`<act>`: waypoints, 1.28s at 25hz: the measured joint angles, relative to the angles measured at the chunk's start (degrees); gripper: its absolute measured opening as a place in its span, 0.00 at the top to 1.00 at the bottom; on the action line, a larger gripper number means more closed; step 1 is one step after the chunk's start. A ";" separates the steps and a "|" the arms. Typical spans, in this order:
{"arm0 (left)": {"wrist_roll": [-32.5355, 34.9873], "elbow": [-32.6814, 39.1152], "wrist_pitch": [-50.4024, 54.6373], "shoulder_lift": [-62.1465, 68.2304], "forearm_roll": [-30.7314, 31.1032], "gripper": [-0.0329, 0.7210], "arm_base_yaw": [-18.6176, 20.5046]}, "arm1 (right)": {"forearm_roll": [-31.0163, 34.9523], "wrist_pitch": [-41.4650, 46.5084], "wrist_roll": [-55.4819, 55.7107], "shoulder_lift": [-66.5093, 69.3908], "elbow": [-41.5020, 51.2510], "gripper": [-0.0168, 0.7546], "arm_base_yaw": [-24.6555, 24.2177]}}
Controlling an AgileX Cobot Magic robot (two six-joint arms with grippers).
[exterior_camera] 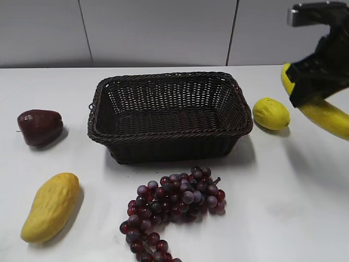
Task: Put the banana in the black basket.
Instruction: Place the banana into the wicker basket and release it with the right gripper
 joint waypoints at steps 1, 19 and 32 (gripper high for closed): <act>0.00 0.00 0.00 0.00 0.00 0.50 0.00 | 0.00 0.00 0.00 0.00 0.00 0.54 0.00; 0.00 0.00 0.00 0.00 0.00 0.63 0.00 | 1.03 -8.78 -12.95 23.77 -25.42 0.54 21.84; 0.00 0.00 0.00 0.00 0.00 0.64 0.00 | 1.04 -11.42 -16.35 32.95 -25.54 0.20 22.72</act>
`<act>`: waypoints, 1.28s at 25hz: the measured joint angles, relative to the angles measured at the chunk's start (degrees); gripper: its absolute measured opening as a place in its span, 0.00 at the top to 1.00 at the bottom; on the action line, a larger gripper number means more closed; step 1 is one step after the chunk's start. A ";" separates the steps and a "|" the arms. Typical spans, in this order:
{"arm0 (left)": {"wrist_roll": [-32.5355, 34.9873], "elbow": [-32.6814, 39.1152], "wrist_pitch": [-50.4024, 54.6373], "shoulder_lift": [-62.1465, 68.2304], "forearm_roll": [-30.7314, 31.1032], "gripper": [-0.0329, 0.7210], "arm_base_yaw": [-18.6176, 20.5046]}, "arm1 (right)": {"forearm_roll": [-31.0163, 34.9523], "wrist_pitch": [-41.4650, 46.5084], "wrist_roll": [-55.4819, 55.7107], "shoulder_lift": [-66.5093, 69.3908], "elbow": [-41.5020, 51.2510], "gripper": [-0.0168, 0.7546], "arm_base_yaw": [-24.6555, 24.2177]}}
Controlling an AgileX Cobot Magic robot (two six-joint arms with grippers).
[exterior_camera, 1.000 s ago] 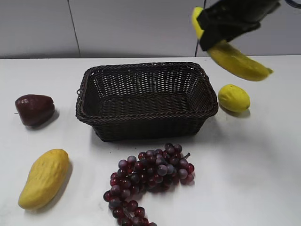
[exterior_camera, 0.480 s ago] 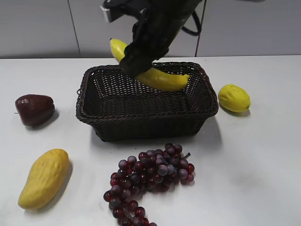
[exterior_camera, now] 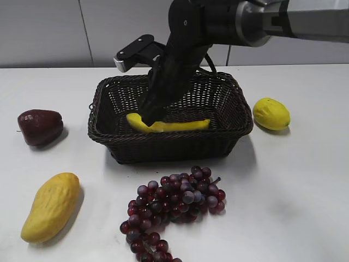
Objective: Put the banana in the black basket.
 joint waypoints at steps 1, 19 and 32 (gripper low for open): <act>0.00 0.00 0.00 0.00 0.00 0.64 0.00 | -0.14 -0.05 0.00 0.00 0.00 0.19 0.00; 0.00 0.00 0.00 0.00 0.00 0.64 0.00 | -17.43 21.47 18.19 -23.63 -4.65 0.21 -6.37; 0.00 0.00 0.00 0.00 -0.05 0.64 0.00 | -18.69 25.06 27.60 -51.99 13.15 0.21 -19.14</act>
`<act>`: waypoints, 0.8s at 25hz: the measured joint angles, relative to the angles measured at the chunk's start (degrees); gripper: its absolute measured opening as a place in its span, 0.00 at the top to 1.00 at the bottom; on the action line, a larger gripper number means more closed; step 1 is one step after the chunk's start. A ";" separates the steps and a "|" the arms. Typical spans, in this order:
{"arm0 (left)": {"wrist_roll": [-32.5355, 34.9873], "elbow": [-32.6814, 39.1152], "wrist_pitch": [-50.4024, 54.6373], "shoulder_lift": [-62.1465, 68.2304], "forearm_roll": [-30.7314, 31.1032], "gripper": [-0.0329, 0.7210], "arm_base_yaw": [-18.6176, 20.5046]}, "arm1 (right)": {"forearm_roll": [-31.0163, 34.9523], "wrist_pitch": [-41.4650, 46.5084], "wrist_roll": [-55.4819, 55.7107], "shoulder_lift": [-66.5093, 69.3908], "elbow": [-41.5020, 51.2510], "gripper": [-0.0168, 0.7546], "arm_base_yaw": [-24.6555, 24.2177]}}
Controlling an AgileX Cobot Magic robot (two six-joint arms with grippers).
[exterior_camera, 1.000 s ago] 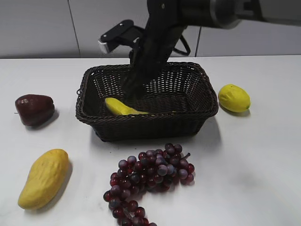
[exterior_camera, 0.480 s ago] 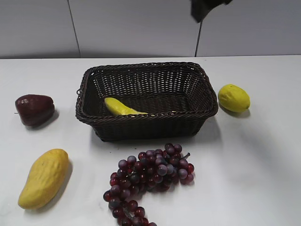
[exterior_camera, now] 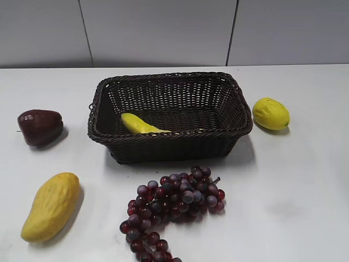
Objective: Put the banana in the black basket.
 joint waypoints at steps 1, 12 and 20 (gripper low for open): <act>0.00 0.00 0.00 0.00 0.00 0.64 0.00 | 0.66 0.00 0.25 -2.34 3.09 0.21 0.00; 0.00 0.00 0.00 0.00 0.00 0.64 0.00 | 2.93 -2.76 2.34 -33.59 31.73 0.21 0.00; 0.00 0.00 0.00 0.00 0.00 0.64 0.00 | 3.35 -5.22 2.38 -53.14 47.83 0.21 0.00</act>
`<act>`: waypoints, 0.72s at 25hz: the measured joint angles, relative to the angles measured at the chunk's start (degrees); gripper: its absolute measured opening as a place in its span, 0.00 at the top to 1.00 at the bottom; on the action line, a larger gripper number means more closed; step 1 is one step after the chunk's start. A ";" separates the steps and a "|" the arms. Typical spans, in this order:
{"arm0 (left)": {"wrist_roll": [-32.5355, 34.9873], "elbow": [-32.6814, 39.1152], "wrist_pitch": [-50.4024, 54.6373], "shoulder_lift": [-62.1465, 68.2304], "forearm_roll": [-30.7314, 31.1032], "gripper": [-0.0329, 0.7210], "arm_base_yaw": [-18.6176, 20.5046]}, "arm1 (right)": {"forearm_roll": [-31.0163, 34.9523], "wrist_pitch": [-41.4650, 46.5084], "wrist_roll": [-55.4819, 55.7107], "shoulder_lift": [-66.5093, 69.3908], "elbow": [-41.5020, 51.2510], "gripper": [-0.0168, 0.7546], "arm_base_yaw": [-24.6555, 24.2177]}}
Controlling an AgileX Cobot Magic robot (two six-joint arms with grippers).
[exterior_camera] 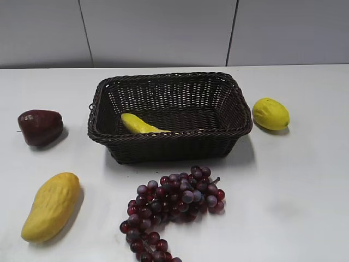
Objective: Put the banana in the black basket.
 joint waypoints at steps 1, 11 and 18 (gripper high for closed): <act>0.00 0.00 0.00 0.00 0.00 0.64 0.00 | 0.12 0.00 -0.06 -1.55 2.19 0.21 0.00; 0.00 0.00 0.00 0.00 0.00 0.64 0.00 | 3.54 -3.56 -0.60 -7.00 12.01 0.21 0.00; 0.00 0.00 0.00 0.00 0.00 0.64 0.00 | 4.03 -3.77 -0.62 -7.00 12.12 0.23 0.00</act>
